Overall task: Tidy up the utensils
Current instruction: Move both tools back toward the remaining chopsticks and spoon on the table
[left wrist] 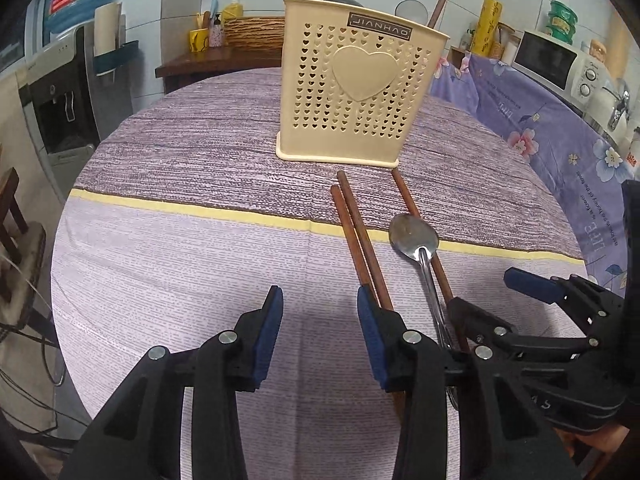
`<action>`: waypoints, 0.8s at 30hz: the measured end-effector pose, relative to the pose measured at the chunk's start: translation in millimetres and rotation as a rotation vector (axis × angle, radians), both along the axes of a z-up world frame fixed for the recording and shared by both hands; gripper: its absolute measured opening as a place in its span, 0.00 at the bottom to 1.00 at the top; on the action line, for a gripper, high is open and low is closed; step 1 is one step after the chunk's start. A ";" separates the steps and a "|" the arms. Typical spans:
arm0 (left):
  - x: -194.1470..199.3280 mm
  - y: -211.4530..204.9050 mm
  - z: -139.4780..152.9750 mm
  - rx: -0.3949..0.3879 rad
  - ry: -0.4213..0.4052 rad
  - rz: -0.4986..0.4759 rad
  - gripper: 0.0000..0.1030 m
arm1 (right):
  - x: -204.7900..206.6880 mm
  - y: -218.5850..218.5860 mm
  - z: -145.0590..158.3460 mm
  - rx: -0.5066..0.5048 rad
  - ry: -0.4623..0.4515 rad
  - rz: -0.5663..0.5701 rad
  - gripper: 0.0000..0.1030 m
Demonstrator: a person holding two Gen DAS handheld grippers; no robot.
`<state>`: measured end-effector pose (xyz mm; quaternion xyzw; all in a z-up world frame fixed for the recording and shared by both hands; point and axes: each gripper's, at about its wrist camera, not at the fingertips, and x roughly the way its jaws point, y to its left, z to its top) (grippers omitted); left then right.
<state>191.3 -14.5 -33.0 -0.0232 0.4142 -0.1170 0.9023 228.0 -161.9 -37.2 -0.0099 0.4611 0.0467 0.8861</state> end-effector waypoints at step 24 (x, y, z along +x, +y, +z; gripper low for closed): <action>3.5 -25.9 -6.1 0.015 0.027 -0.043 0.32 | -8.6 -35.2 -1.1 0.018 -0.028 -0.081 0.75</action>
